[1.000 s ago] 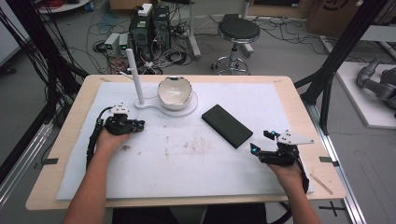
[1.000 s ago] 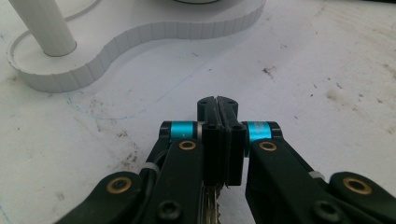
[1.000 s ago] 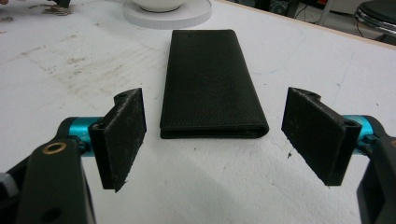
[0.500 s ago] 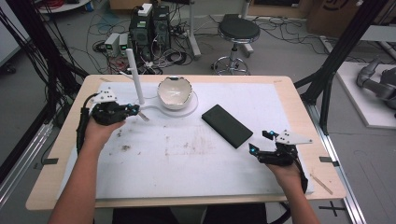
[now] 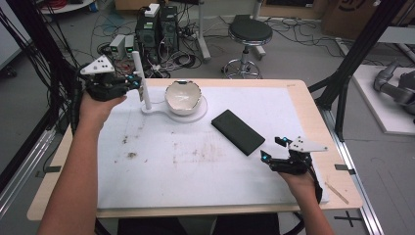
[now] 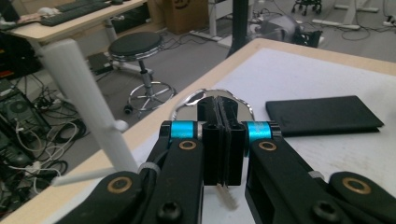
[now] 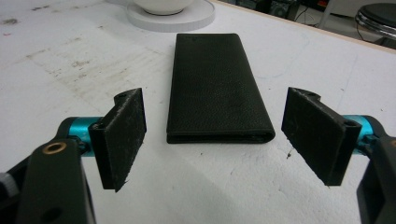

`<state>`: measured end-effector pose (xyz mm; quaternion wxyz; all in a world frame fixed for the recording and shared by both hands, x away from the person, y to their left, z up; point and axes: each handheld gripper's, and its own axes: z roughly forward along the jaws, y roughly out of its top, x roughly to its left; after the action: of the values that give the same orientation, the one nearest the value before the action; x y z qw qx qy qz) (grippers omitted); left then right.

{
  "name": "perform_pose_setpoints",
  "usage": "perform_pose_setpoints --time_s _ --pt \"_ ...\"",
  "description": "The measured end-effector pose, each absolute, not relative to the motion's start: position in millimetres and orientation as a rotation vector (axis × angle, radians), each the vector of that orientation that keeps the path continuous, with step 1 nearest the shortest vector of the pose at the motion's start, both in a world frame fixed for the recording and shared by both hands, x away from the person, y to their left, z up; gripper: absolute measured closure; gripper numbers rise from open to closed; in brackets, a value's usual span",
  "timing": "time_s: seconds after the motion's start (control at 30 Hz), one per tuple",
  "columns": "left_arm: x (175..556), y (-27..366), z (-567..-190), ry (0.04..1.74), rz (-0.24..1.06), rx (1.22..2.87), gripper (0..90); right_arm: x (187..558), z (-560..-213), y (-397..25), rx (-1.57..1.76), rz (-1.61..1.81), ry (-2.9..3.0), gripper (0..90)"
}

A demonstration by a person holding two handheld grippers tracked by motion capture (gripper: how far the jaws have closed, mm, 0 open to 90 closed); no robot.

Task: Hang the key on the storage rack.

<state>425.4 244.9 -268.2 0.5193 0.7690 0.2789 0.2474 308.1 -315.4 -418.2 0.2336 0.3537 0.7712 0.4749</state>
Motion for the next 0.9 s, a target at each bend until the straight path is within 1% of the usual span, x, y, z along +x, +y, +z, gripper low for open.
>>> perform_pose_setpoints --time_s 0.23,0.5,0.73,0.9 --pt "441.1 252.4 -259.1 0.712 0.626 1.849 88.6 305.6 -417.9 -317.5 0.969 1.301 2.113 22.2" --pt "454.9 259.1 -267.9 0.781 0.625 1.846 88.6 305.2 -419.7 -320.1 0.979 1.294 2.113 22.6" --pt "460.7 258.7 -269.9 0.783 0.624 1.817 88.6 304.7 -419.9 -318.2 0.975 1.292 2.116 22.6" --pt "462.0 260.4 -266.6 0.781 0.628 1.841 88.5 304.3 -420.3 -317.2 0.976 1.294 2.123 22.6"
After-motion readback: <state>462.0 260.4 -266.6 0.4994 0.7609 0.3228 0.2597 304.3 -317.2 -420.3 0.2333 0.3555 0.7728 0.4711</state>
